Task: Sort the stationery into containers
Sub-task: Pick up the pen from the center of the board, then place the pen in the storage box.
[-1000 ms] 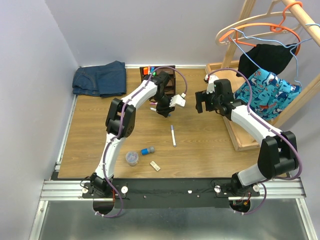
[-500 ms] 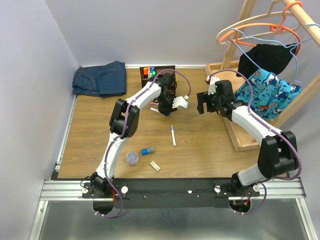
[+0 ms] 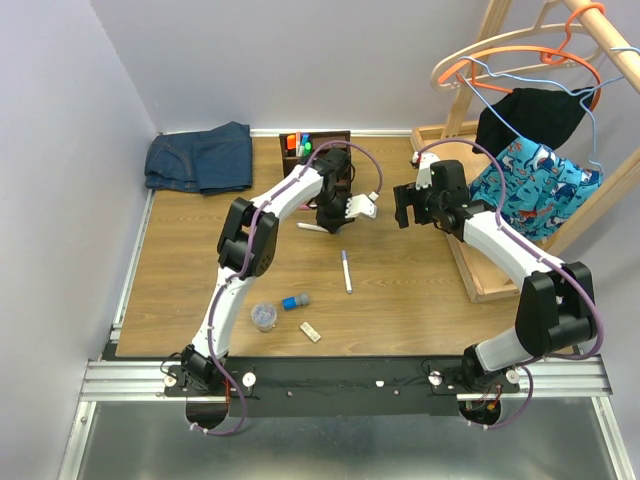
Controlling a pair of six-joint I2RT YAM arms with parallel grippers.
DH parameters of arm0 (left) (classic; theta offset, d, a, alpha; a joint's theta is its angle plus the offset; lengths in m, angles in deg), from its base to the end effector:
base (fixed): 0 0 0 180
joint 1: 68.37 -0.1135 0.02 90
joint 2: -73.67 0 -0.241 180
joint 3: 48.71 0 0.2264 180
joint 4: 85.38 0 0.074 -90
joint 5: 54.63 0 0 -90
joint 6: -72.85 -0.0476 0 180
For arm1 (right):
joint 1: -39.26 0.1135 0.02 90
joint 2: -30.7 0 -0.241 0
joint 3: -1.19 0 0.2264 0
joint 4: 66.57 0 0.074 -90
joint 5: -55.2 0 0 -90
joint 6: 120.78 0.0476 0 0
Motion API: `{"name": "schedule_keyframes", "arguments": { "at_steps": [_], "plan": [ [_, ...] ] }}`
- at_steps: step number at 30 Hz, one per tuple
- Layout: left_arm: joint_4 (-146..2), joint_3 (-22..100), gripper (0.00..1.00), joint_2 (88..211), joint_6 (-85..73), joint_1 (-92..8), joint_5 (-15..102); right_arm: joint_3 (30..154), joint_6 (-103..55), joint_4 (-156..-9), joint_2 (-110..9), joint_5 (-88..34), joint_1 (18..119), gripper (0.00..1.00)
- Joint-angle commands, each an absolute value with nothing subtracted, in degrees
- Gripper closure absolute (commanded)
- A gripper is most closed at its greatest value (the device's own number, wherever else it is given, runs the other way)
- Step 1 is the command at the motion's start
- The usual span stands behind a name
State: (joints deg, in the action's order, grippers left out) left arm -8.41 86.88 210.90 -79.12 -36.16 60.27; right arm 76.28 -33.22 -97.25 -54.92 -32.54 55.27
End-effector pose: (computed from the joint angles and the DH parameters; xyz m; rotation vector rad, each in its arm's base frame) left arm 0.3670 -0.2549 0.1558 2.0879 1.8569 -0.5245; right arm 0.3029 0.0889 0.2323 -0.3882 2.2620 0.1679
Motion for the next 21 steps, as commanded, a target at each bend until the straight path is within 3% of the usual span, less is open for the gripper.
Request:
{"name": "schedule_keyframes", "arguments": {
  "at_steps": [1,7,10,14,21],
  "plan": [
    [-4.0,93.46,0.81,205.17,-74.02,-38.03,68.21,78.08,-35.26,-96.88,-55.17,-34.54,54.73,0.01],
    [-15.4,94.55,0.81,195.85,-63.67,-42.78,79.21,78.6,-36.05,-96.61,-56.66,-34.19,54.65,0.01],
    [-34.53,89.29,0.84,193.12,-43.98,-48.66,87.64,79.92,-36.84,-96.79,-58.33,-34.28,54.65,0.01],
    [-75.17,77.68,0.84,190.48,-17.44,-55.52,91.97,82.38,-37.72,-96.96,-60.61,-34.28,54.73,0.02],
    [-93.02,79.51,0.83,197.76,-3.01,-61.42,93.2,85.72,-38.96,-98.46,-63.16,-34.54,54.65,0.02]
  ]
}}
